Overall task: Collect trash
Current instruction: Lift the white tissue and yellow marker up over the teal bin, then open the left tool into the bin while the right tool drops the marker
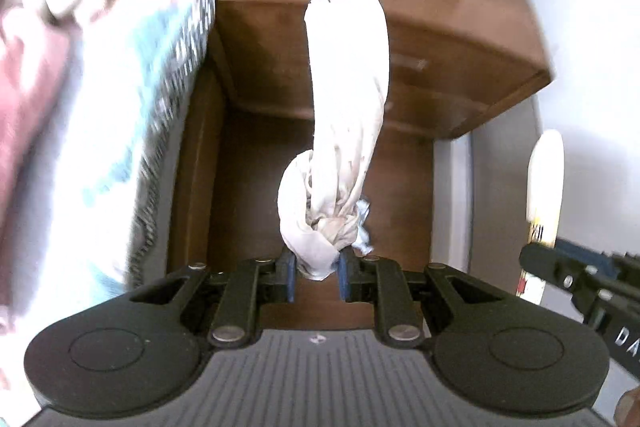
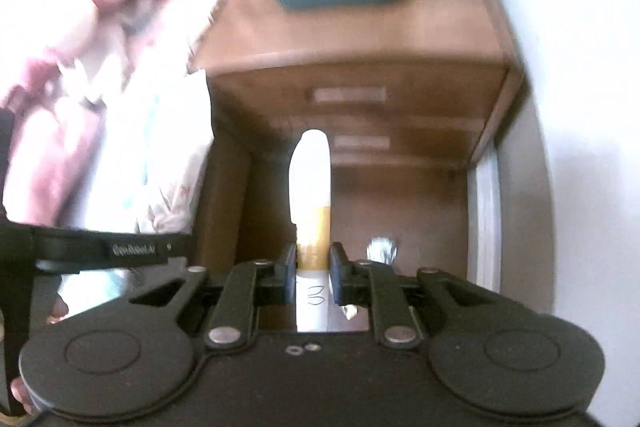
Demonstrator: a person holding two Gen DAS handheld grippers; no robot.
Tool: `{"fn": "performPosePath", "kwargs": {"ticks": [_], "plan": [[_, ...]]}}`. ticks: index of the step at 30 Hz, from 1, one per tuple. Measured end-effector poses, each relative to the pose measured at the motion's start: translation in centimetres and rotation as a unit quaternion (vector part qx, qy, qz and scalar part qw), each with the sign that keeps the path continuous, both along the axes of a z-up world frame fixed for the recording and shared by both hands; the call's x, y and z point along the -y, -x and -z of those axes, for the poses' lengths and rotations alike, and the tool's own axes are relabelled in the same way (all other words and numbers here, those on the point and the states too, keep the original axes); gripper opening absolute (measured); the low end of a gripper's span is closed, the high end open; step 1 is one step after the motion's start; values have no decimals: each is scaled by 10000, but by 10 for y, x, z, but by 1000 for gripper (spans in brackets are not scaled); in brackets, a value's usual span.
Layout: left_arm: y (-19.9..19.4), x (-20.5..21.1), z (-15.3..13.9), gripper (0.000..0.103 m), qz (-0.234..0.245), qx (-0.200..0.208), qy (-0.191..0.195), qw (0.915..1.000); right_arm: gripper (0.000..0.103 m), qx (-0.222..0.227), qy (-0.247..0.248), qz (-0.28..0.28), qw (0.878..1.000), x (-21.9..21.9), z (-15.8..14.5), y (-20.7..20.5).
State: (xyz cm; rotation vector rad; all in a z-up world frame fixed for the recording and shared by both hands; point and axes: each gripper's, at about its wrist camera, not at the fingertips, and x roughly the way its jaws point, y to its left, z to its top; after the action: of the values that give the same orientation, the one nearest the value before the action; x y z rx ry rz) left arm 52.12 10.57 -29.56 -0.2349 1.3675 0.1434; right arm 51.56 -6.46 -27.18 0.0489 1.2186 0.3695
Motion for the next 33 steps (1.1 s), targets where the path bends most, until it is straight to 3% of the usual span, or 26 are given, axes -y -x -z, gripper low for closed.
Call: {"fn": "performPosePath", "kwargs": {"ticks": [8, 17, 25, 33], "plan": [[-35, 15, -129, 19, 57, 717, -277, 9970, 16, 749, -256, -55, 9968, 2, -121, -42], [-89, 31, -228, 19, 137, 1297, -443, 9905, 16, 1349, -745, 296, 9876, 2, -215, -104], [-171, 18, -270, 19, 618, 1471, -499, 9859, 16, 1726, -343, 341, 9838, -34, -248, -168], [-279, 3, -264, 19, 1097, 1271, -525, 9844, 16, 1648, 71, 624, 9843, -70, -246, -254]]}}
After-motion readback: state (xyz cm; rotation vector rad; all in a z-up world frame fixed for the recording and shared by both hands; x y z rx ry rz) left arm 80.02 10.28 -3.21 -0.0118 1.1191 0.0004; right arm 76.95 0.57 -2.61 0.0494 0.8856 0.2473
